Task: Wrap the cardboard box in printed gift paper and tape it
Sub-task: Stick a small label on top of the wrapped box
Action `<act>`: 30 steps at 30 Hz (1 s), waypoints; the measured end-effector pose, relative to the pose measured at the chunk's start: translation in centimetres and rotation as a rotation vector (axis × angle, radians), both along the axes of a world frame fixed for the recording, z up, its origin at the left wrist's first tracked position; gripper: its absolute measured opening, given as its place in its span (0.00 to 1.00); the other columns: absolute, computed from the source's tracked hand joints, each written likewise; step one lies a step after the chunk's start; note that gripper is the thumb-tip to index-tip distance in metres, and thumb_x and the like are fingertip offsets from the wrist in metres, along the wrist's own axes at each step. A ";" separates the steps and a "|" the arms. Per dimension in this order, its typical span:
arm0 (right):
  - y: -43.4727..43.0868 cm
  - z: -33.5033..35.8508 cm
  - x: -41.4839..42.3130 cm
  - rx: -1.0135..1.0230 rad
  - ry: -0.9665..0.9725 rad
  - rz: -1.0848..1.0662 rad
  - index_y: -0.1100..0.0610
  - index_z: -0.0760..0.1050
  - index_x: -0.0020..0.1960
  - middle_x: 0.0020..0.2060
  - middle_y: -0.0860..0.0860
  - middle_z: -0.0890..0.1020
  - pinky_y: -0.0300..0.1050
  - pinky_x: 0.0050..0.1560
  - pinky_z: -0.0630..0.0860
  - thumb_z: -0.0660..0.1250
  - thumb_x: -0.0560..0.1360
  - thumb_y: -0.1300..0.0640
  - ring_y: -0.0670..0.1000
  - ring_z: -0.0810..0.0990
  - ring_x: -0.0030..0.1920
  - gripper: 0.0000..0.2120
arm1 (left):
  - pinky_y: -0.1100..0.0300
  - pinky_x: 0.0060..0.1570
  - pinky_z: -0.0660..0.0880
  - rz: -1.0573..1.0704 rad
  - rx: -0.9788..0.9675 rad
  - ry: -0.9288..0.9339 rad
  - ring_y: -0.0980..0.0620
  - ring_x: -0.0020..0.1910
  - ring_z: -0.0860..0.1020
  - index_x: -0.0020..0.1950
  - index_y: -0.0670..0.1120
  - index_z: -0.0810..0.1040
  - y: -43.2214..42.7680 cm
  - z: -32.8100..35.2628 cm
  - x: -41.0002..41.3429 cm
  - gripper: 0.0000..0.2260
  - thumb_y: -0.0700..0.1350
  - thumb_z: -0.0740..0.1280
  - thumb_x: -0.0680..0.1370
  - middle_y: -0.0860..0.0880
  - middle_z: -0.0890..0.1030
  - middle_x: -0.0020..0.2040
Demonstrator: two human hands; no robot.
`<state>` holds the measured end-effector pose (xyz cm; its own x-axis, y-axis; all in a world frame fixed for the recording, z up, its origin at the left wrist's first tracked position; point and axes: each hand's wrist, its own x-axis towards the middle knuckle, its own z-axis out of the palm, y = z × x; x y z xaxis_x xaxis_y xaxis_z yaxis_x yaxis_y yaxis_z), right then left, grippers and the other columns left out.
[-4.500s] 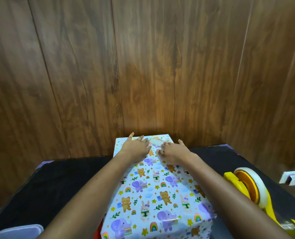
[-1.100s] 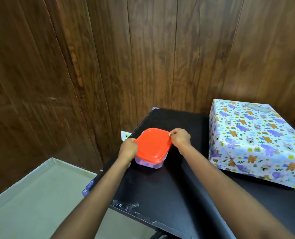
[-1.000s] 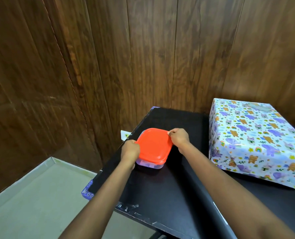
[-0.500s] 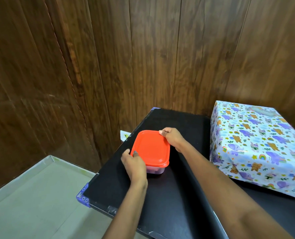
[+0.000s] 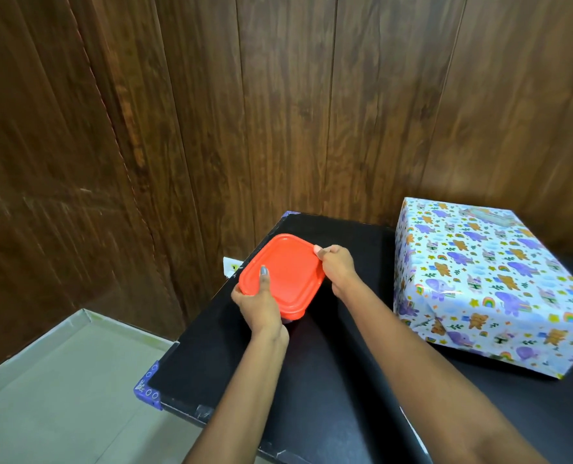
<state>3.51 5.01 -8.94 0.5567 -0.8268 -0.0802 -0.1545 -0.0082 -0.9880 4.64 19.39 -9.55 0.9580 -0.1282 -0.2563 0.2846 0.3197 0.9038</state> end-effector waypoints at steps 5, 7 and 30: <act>-0.8 1.5 -2.4 0.107 0.105 0.141 0.59 0.73 0.48 0.44 0.53 0.79 0.44 0.40 0.79 0.62 0.76 0.39 0.50 0.79 0.45 0.21 | 0.54 0.59 0.74 -0.072 0.111 -0.164 0.51 0.52 0.78 0.57 0.49 0.73 0.1 -0.5 1.0 0.17 0.51 0.73 0.72 0.51 0.79 0.52; -1.2 1.9 -3.3 0.225 0.136 0.216 0.57 0.75 0.56 0.50 0.55 0.82 0.49 0.44 0.81 0.59 0.70 0.28 0.55 0.82 0.50 0.33 | 0.51 0.60 0.74 -0.145 0.164 -0.238 0.51 0.52 0.78 0.55 0.50 0.75 0.0 -0.4 1.2 0.16 0.52 0.73 0.71 0.52 0.80 0.51; -1.4 4.3 -5.1 0.192 0.027 0.219 0.55 0.75 0.59 0.49 0.58 0.83 0.55 0.59 0.75 0.66 0.70 0.35 0.57 0.82 0.50 0.27 | 0.58 0.47 0.74 -0.380 0.464 -0.570 0.52 0.49 0.76 0.58 0.49 0.72 0.8 2.1 0.2 0.26 0.59 0.74 0.66 0.53 0.77 0.49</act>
